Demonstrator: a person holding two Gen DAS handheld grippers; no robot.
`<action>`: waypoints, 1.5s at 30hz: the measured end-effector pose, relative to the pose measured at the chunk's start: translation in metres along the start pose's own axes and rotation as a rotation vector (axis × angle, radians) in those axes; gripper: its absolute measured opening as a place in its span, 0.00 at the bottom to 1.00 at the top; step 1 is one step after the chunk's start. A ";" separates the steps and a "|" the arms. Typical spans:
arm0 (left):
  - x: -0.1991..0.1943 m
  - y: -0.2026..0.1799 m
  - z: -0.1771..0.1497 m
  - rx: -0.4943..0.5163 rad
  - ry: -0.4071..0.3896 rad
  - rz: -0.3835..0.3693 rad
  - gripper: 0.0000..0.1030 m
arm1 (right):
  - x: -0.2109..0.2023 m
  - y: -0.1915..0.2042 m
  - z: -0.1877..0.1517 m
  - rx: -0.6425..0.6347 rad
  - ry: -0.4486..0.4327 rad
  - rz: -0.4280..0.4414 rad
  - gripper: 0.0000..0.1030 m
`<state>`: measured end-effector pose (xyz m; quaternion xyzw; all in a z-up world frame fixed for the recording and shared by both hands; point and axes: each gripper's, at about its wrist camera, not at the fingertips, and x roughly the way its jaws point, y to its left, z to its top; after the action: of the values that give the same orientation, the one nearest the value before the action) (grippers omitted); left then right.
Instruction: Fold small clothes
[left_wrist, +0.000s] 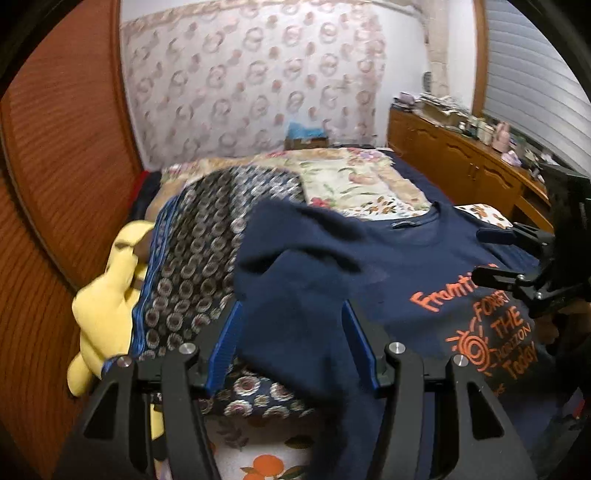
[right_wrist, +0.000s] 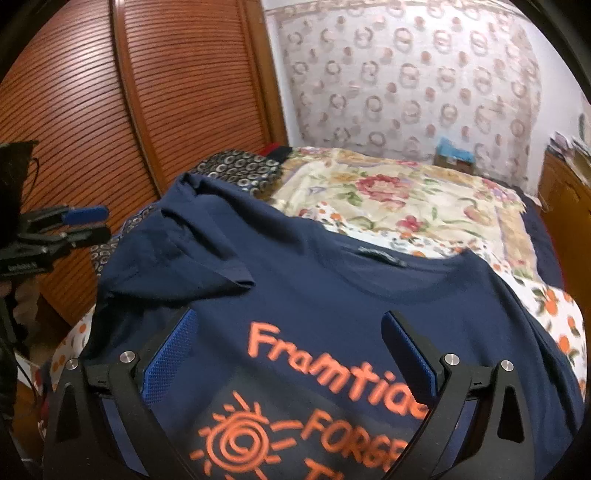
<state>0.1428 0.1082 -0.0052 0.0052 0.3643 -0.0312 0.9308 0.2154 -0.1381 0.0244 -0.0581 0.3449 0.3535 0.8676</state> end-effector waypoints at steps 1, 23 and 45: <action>0.002 0.003 -0.001 -0.011 0.001 0.000 0.53 | 0.004 0.004 0.003 -0.010 0.000 0.004 0.98; 0.049 -0.005 0.018 0.025 0.043 -0.070 0.08 | 0.034 -0.001 0.013 0.006 0.021 0.027 0.94; -0.035 -0.100 0.004 0.180 -0.060 -0.193 0.33 | 0.006 -0.025 -0.012 0.057 0.000 -0.019 0.94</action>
<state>0.1143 0.0105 0.0229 0.0527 0.3308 -0.1532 0.9297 0.2281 -0.1571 0.0082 -0.0366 0.3545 0.3350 0.8722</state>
